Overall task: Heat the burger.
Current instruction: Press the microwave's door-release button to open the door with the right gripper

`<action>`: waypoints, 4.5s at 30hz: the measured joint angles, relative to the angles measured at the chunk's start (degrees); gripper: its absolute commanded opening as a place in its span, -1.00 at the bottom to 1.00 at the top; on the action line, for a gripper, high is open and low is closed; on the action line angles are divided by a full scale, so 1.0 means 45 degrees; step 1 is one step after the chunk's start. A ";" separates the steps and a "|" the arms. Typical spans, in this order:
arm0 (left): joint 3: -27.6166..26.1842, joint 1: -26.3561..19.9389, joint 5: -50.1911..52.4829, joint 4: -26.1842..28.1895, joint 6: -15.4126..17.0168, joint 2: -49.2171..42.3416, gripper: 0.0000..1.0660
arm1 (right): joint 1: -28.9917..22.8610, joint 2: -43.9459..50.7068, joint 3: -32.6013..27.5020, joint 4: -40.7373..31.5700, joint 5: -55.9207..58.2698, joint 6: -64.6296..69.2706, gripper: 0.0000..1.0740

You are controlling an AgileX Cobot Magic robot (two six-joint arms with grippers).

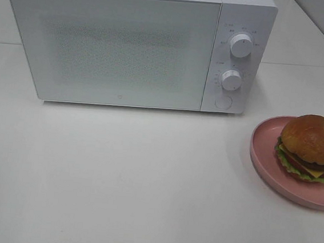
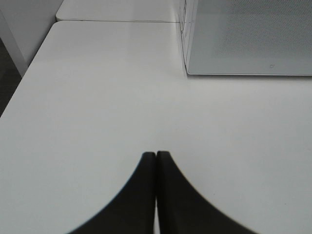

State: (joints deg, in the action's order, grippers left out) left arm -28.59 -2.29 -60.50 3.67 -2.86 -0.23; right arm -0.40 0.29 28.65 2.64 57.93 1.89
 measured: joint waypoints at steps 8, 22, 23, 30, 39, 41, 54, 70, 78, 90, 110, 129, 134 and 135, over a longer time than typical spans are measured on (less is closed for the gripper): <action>0.0000 0.0000 0.0000 0.0000 0.0000 0.0000 -0.99 | 0.0000 0.0000 0.0000 0.0000 0.0000 0.0000 0.14; 0.0000 0.0000 0.0000 0.0000 0.0000 0.0000 -0.99 | 0.0000 0.0000 0.0000 0.0000 0.0000 0.0000 0.14; 0.0000 0.0000 0.0000 0.0000 0.0000 0.0000 -0.99 | 0.0000 0.0000 0.0000 0.0000 0.0000 0.0000 0.14; 0.0000 0.0000 0.0000 0.0000 0.0000 0.0000 -0.99 | 0.0000 0.0000 0.0000 0.0000 0.0000 0.0000 0.14; 0.0000 0.0000 0.0000 0.0000 0.0000 0.0000 -0.99 | 0.0000 0.0000 0.0000 0.0000 0.0000 0.0000 0.14; 0.0000 0.0000 0.0000 0.0000 0.0000 0.0000 -0.99 | 0.0000 0.0000 0.0000 0.0000 0.0000 0.0000 0.14; 0.0000 0.0000 0.0000 0.0000 0.0000 0.0000 -0.99 | 0.0000 0.0000 0.0000 0.0000 0.0000 0.0000 0.14; 0.0000 0.0000 0.0000 0.0000 0.0000 0.0000 -0.99 | 0.0000 0.0000 0.0000 0.0000 0.0000 0.0000 0.14; 0.0000 0.0000 0.0000 0.0000 0.0000 0.0000 -0.99 | 0.0000 0.0000 0.0000 0.0000 0.0000 0.0000 0.14; 0.0000 0.0000 0.0000 0.0000 0.0000 0.0000 -0.99 | 0.0000 -0.1795 0.0000 -0.0102 -0.0025 -0.0013 0.14; 0.0000 0.0000 0.0000 0.0000 0.0000 0.0000 -0.99 | 0.0000 -0.8849 0.0471 -0.0726 -0.6455 -0.1070 0.10; 0.0000 0.0000 0.0000 0.0000 0.0000 0.0000 -0.99 | 0.0000 -1.3089 0.0471 -0.0891 -1.3649 -0.1222 -0.82; 0.0000 0.0000 0.0000 0.0000 0.0000 0.0000 -0.99 | 0.0000 -1.3776 0.0471 -0.0891 -1.4871 -0.1095 -1.00; 0.0000 0.0000 0.0000 0.0000 0.0000 0.0000 -0.99 | -0.0025 -1.3853 0.0471 -0.0891 -1.5062 -0.0993 -1.00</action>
State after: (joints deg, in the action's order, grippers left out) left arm -28.59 -2.29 -60.50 3.67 -2.86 -0.23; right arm -0.52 -62.05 30.77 -1.38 -9.85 -2.58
